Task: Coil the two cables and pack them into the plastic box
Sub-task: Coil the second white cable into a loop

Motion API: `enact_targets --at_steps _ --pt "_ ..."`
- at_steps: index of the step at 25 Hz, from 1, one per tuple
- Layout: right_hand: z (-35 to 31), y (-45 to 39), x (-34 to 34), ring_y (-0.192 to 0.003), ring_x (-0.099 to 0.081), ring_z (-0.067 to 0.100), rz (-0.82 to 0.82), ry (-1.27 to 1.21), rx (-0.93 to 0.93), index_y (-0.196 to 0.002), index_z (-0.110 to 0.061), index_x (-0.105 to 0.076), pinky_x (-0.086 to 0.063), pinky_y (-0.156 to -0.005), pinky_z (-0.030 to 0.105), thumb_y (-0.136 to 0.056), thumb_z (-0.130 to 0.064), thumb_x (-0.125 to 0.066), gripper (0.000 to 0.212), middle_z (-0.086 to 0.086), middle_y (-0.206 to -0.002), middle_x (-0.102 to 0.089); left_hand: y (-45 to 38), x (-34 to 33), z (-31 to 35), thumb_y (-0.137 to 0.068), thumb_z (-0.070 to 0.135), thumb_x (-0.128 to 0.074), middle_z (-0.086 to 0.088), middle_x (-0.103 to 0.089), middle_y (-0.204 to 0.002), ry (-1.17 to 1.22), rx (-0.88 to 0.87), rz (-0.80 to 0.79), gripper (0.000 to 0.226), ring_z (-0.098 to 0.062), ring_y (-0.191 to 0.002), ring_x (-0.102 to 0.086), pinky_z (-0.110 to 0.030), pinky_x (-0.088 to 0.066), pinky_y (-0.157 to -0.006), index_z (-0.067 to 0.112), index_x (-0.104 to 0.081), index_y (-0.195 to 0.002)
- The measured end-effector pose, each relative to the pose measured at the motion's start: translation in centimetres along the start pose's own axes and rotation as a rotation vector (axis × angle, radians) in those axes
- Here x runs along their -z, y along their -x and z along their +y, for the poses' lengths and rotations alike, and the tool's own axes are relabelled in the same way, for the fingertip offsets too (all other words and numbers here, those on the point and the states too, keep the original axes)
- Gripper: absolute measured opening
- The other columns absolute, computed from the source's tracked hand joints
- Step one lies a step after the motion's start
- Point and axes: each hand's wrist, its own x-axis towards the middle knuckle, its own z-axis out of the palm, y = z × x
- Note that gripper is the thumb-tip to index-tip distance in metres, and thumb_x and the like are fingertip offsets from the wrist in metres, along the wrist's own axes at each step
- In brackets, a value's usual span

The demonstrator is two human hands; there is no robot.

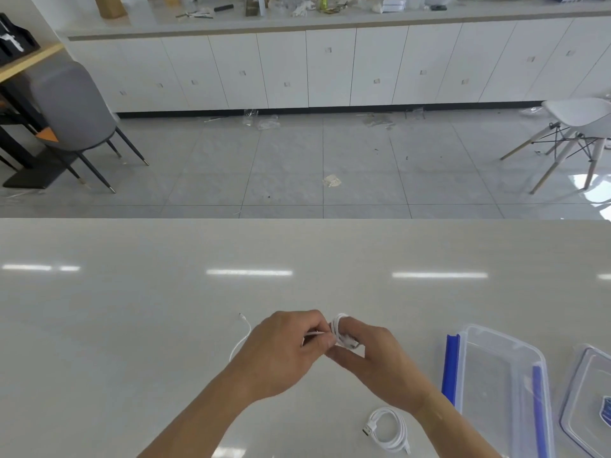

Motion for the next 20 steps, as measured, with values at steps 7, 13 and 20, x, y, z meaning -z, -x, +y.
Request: enact_targets --at_steps 7,13,20 --pt "-1.8 0.8 1.2 -0.079 -0.066 0.013 -0.311 -0.486 -0.118 -0.097 -0.016 -0.072 -0.050 -0.077 0.021 -0.100 -0.024 -0.057 0.017 -0.001 -0.081 -0.072 -1.7 3.0 -1.4 -0.084 0.041 -0.075 0.015 -0.070 -0.077 0.283 -0.076 -0.069 0.012 -0.004 -0.070 -0.061 -0.015 -0.047 -0.066 0.033 -0.069 -0.077" --pt "-3.0 0.5 1.4 -0.081 -0.060 0.023 -0.116 -0.943 -0.005 -0.106 -0.005 -0.071 -0.050 -0.077 0.026 -0.093 -0.015 -0.062 0.018 0.012 -0.089 -0.073 -1.8 -0.3 -2.1 -0.094 0.031 -0.065 0.014 -0.060 -0.064 0.605 -0.051 0.061 0.017 -0.003 -0.056 -0.048 -0.010 -0.040 -0.055 0.024 -0.070 -0.079" --pt "-2.1 -0.5 1.1 -0.116 -0.065 0.031 0.267 -1.149 -0.027 -0.124 -0.004 -0.066 -0.053 -0.094 0.026 -0.084 0.000 -0.067 0.040 0.020 -0.121 -0.070 -0.4 -6.1 -1.4 -0.102 0.025 -0.052 0.011 -0.045 -0.055 0.538 0.067 0.119 0.025 -0.007 -0.053 -0.040 -0.016 -0.033 -0.053 0.029 -0.067 -0.082"
